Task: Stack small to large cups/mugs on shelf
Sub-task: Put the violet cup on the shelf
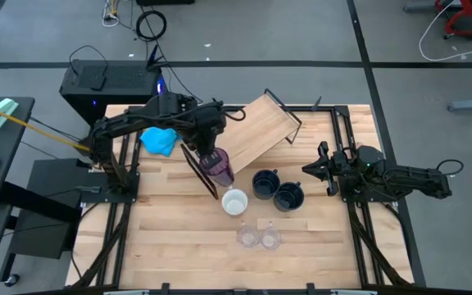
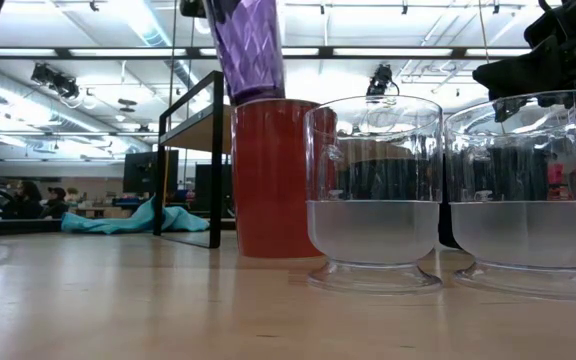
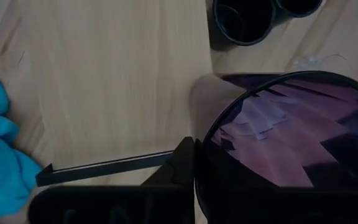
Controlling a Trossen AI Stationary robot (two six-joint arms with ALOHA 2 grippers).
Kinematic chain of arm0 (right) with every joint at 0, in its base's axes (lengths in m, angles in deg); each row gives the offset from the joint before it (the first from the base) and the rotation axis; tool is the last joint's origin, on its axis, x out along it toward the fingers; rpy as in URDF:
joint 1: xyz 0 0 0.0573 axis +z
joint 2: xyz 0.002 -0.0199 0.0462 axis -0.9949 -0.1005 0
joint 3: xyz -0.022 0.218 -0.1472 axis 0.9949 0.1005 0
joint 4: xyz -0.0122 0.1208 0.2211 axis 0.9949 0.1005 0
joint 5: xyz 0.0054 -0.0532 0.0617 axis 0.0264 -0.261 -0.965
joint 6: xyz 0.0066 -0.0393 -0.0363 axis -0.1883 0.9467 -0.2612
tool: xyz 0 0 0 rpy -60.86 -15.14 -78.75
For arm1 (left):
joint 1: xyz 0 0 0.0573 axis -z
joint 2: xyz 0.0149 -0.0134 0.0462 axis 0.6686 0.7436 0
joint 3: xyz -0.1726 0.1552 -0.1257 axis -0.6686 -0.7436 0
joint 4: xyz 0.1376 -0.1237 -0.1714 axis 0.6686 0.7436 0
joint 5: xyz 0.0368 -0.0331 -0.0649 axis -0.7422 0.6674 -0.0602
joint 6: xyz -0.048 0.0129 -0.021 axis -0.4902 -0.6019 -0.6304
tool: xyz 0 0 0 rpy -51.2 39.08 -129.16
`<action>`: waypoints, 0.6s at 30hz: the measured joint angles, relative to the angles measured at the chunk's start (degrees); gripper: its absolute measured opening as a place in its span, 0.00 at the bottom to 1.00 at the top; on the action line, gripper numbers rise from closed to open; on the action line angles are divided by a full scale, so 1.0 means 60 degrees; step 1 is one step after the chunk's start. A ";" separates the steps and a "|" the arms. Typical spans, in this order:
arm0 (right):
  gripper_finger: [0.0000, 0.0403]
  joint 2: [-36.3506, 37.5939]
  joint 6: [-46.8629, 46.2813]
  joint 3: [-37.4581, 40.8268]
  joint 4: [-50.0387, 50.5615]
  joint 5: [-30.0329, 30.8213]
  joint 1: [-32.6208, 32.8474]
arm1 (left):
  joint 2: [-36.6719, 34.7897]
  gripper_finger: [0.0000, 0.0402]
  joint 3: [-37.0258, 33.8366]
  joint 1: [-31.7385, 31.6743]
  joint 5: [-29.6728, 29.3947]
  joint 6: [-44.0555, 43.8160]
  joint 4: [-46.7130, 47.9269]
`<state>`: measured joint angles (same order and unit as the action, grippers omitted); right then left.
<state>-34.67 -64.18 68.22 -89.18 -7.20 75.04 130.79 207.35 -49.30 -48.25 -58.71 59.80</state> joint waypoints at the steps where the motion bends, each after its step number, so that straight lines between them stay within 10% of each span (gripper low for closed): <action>1: 0.10 0.0003 0.0001 0.0000 0.0000 0.0000 -0.0001 | -0.0010 0.03 0.0000 0.0000 -0.0003 0.0003 0.0033; 18: 0.10 0.0000 0.0001 0.0000 0.0004 0.0000 -0.0003 | -0.0189 0.06 -0.0018 -0.0346 -0.0067 0.0179 0.0046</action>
<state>-34.67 -64.18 68.22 -89.16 -7.20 75.02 129.65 207.24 -51.37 -48.65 -57.64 60.08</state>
